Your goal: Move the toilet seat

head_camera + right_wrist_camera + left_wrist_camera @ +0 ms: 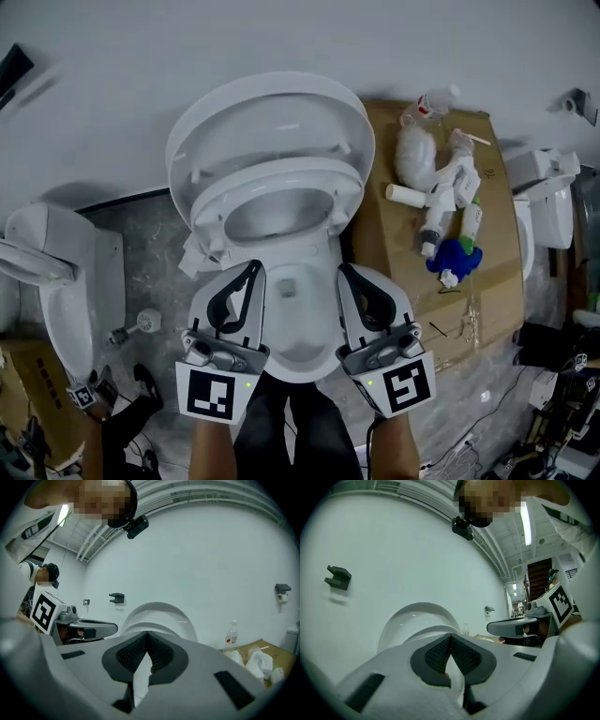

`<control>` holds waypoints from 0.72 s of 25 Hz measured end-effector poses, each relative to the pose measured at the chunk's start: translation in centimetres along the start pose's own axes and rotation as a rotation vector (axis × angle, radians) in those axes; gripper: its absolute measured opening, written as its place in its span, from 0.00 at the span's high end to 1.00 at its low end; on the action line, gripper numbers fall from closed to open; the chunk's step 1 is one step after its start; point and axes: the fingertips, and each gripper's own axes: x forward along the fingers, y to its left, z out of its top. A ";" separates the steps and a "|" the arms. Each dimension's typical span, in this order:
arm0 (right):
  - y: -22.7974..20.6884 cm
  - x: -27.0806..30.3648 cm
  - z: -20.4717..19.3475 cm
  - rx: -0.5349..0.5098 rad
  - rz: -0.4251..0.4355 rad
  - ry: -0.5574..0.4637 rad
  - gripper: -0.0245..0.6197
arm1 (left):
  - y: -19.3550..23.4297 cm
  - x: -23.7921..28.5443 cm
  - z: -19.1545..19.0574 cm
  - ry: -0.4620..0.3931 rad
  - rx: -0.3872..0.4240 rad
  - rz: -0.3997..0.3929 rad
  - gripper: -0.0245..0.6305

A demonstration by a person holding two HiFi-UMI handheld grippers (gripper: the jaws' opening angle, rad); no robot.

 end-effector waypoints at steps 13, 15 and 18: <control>2.1 -5.2 -4.1 0.044 -0.034 0.034 0.94 | -4.7 -2.9 -3.7 0.037 -0.004 -0.081 0.95; 2.3 -5.7 -4.3 0.047 -0.036 0.035 0.94 | -5.2 -3.3 -4.1 0.043 -0.003 -0.086 0.95; 2.5 -6.5 -4.4 0.049 -0.038 0.037 0.94 | -5.9 -3.7 -4.3 0.048 0.000 -0.091 0.95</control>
